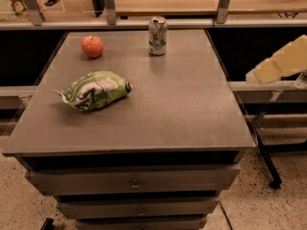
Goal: Pick 7up can
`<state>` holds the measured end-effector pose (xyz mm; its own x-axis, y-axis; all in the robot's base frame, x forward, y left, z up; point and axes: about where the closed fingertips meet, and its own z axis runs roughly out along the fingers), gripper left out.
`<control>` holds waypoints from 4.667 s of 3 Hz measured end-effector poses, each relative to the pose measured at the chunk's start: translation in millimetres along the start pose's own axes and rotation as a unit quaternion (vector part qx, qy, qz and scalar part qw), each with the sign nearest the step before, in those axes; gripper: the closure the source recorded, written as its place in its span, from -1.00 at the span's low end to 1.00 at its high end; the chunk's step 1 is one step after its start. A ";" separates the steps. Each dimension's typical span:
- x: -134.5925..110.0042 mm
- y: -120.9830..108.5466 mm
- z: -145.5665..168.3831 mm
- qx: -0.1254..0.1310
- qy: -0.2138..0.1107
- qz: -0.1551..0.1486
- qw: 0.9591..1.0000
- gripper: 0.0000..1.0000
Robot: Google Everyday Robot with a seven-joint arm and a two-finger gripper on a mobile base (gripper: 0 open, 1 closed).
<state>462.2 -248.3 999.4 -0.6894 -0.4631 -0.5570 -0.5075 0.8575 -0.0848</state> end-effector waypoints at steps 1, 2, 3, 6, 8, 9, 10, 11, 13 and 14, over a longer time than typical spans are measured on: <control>-5.6 -8.1 2.4 0.005 -0.018 0.093 0.995 -1.00; -19.1 -11.9 9.9 -0.017 -0.055 0.205 0.977 -1.00; -17.7 -8.9 11.4 -0.013 -0.049 0.204 0.978 -1.00; -72.6 47.8 96.4 -0.106 -0.119 0.379 0.912 -1.00; -132.2 30.7 137.8 -0.092 -0.161 0.389 0.902 -1.00; -150.1 25.3 161.0 -0.047 -0.172 0.331 0.927 -1.00; -165.1 21.4 180.9 -0.012 -0.181 0.267 0.946 -1.00; -181.0 9.2 189.6 0.040 -0.189 0.232 0.953 -1.00; -188.2 10.0 194.4 0.044 -0.198 0.219 0.955 -1.00; -211.0 18.4 205.7 0.052 -0.231 0.193 0.952 -1.00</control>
Offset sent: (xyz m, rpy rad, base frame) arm 0.0445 0.0003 -0.0004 0.4773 0.0243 -0.4448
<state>704.6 -88.6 945.4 -0.5010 0.0187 -0.8652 -0.1915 0.9726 0.1319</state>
